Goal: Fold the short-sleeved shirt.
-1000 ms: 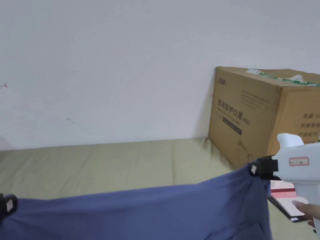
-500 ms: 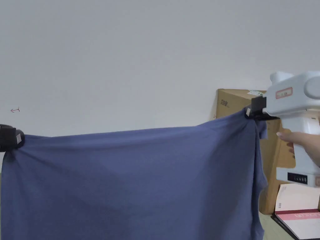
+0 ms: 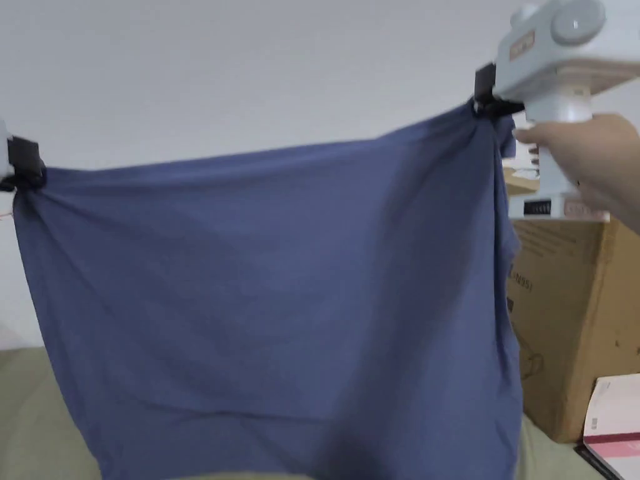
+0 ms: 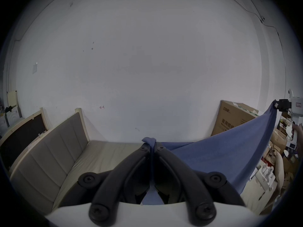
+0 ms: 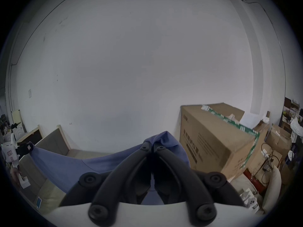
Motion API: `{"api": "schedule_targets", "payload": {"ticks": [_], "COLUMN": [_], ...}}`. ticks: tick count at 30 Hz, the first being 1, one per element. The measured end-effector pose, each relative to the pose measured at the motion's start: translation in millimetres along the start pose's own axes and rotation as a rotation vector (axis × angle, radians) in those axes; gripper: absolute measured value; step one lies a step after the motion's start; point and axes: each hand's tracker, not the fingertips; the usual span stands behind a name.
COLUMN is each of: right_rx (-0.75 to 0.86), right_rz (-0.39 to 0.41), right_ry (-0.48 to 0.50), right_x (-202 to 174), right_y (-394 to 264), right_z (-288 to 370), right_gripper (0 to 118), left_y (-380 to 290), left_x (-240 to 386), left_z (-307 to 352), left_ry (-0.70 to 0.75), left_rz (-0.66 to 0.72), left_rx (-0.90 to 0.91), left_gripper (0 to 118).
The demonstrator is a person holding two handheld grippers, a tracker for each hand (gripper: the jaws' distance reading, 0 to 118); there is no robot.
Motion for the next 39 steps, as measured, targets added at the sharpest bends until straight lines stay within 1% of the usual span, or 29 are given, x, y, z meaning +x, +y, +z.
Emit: {"api": "schedule_targets", "payload": {"ticks": [4, 5, 8, 10, 11, 13, 14, 15, 16, 17, 19, 21, 23, 24, 25, 26, 27, 28, 30, 32, 34, 36, 37, 39], "right_rx": [0.067, 0.084, 0.097, 0.066, 0.026, -0.054, -0.128, -0.19, -0.284, -0.364, -0.489, -0.586, -0.651, -0.688, -0.697, -0.719, -0.737, -0.737, -0.777, -0.822, -0.844, -0.882, -0.893, -0.937], "right_rz": [0.005, 0.018, 0.047, 0.064, 0.058, 0.016, 0.0, -0.008, -0.019, -0.04, -0.023, 0.003, -0.081, -0.105, -0.151, -0.175, -0.181, -0.171, -0.105, -0.061, -0.067, -0.111, -0.121, -0.171], "right_ry": [-0.025, -0.029, -0.029, -0.035, -0.045, -0.051, -0.114, -0.148, -0.139, -0.103, -0.07, -0.072, -0.05, -0.058, -0.063, -0.045, -0.033, -0.026, 0.029, 0.053, 0.053, 0.08, 0.075, 0.075], "right_x": [-5.2, -8.2, -10.1, -9.4, -5.2, 6.5, 11.3, 15.9, 24.5, 34.2, 48.4, 66.9, 94.0, 104.9, 114.4, 126.9, 136.5, 145.9, 153.0, 154.8, 149.8, 150.2, 149.9, 151.2], "right_y": [16.9, 16.1, -3.9, -37.2, -63.0, -122.7, -162.7, -194.5, -246.3, -286.8, -364.8, -429.4, -479.1, -495.2, -509.8, -519.4, -526.8, -532.5, -541.6, -547.8, -553.2, -561.5, -565.8, -575.6], "right_z": [-17.6, -17.1, -28.7, -35.4, -43.7, -58.8, -65.9, -69.0, -70.1, -74.8, -57.6, -29.7, 13.5, 33.0, 64.0, 88.0, 108.4, 132.1, 178.7, 215.1, 245.1, 265.2, 272.3, 281.4], "right_gripper": [0, 0, 0, 0, 0, 0, 0, 0, 0, 0, 0, 0, 0, 0, 0, 0, 0, 0, 0, 0, 0, 0, 0, 0], "left_y": [11.1, 13.2, 0.0, -29.4, -50.5, -103.8, -137.1, -169.2, -209.1, -245.1, -313.2, -373.0, -419.7, -433.4, -447.8, -457.9, -466.4, -477.7, -488.1, -497.1, -503.5, -510.5, -513.5, -518.6], "left_x": [2.6, -0.3, 4.6, 8.6, 9.4, 9.4, 10.2, 11.1, 18.9, 20.8, 22.4, 23.4, 16.3, 13.8, 9.6, 5.2, 1.3, -10.6, -14.7, -16.6, -17.7, -19.3, -20.3, -24.4], "left_z": [-31.5, -49.5, -69.5, -85.3, -94.3, -108.5, -114.0, -116.6, -105.9, -101.3, -82.8, -47.6, -5.2, 17.8, 40.6, 62.0, 82.1, 95.5, 130.7, 166.6, 196.6, 223.1, 233.3, 245.7], "left_ry": [0.055, 0.051, 0.079, 0.082, 0.069, 0.024, 0.016, 0.002, -0.01, -0.029, -0.046, -0.054, -0.074, -0.076, -0.078, -0.083, -0.098, -0.111, -0.135, -0.168, -0.161, -0.152, -0.142, -0.151], "left_rz": [0.001, 0.001, -0.028, -0.033, -0.008, 0.064, 0.1, 0.12, 0.142, 0.15, 0.146, 0.175, 0.233, 0.238, 0.254, 0.244, 0.257, 0.246, 0.191, 0.145, 0.148, 0.127, 0.109, 0.1], "left_rx": [0.08, 0.08, 0.088, 0.06, 0.012, -0.086, -0.145, -0.202, -0.266, -0.32, -0.423, -0.518, -0.582, -0.599, -0.608, -0.627, -0.635, -0.636, -0.658, -0.696, -0.698, -0.696, -0.701, -0.707], "left_gripper": [2, 2, 2, 2, 2, 2, 2, 2, 2, 2, 2, 2, 2, 2, 2, 2, 2, 2, 2, 2, 2, 2, 2, 2]}}
